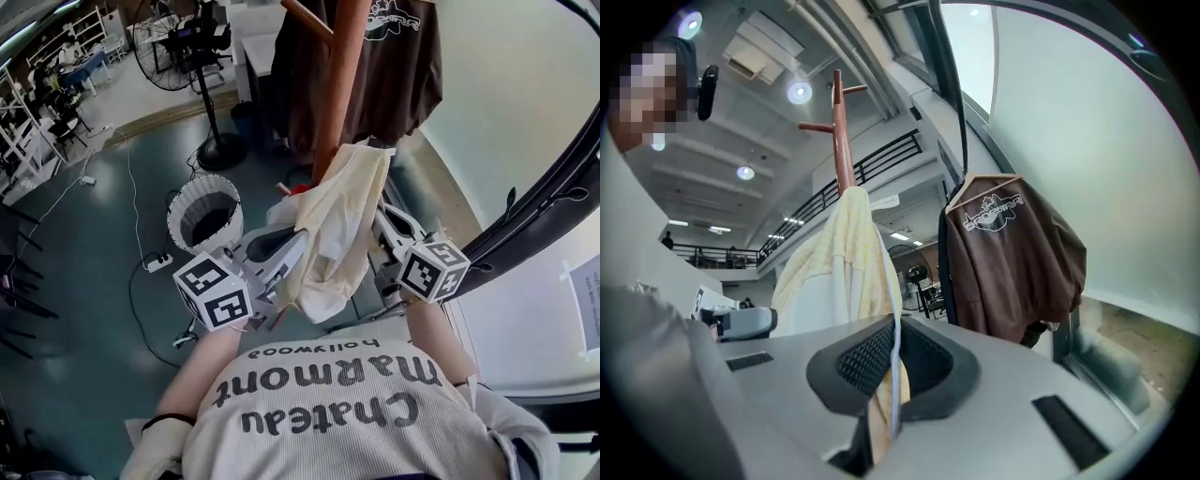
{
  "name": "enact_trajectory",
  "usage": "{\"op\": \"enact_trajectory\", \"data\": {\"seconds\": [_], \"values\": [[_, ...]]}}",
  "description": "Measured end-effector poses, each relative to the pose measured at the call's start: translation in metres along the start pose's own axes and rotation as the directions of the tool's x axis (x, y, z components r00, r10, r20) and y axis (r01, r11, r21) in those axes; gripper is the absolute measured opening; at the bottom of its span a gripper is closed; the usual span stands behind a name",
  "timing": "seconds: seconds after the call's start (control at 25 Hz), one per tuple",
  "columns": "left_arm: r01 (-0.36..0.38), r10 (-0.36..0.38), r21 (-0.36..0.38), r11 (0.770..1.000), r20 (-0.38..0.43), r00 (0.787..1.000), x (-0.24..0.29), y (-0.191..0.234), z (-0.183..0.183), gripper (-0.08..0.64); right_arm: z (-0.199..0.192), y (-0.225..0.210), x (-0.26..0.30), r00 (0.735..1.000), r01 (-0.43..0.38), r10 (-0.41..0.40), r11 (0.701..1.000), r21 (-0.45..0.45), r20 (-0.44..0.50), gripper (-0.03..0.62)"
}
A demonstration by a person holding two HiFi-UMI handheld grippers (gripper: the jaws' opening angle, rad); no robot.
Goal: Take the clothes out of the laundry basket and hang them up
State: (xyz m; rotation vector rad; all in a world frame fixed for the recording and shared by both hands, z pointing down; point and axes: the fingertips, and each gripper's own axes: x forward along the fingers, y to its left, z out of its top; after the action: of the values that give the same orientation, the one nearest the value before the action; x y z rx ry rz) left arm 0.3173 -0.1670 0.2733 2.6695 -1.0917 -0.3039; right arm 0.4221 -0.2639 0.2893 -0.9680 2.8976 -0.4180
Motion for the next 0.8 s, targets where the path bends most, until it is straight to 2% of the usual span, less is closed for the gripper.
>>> {"op": "enact_trajectory", "data": {"seconds": [0.16,0.32,0.44,0.56,0.8], "values": [[-0.003,0.002,0.033,0.999,0.009,1.0,-0.001,-0.002,0.002,0.023,-0.001,0.007,-0.005,1.0,0.01,-0.011,0.999,0.052,0.022,0.032],[-0.011,0.01,0.057,0.998,0.027,1.0,-0.018,0.004,0.01,0.023,-0.004,0.026,-0.014,0.997,0.061,-0.062,0.998,0.032,0.036,0.032],[0.024,-0.026,0.068,0.997,0.032,0.999,-0.014,0.0,0.011,0.023,-0.004,0.024,-0.026,0.993,0.101,-0.102,0.995,0.025,0.061,0.032],[0.066,-0.068,0.069,0.995,0.027,0.997,-0.016,-0.002,0.011,0.023,-0.005,0.023,-0.034,0.984,0.15,-0.153,0.988,0.038,0.091,0.032],[0.052,-0.054,0.051,0.997,0.046,0.998,-0.049,0.011,0.011,0.023,-0.012,0.033,-0.052,0.958,0.233,-0.241,0.97,0.066,0.155,0.032]]}}
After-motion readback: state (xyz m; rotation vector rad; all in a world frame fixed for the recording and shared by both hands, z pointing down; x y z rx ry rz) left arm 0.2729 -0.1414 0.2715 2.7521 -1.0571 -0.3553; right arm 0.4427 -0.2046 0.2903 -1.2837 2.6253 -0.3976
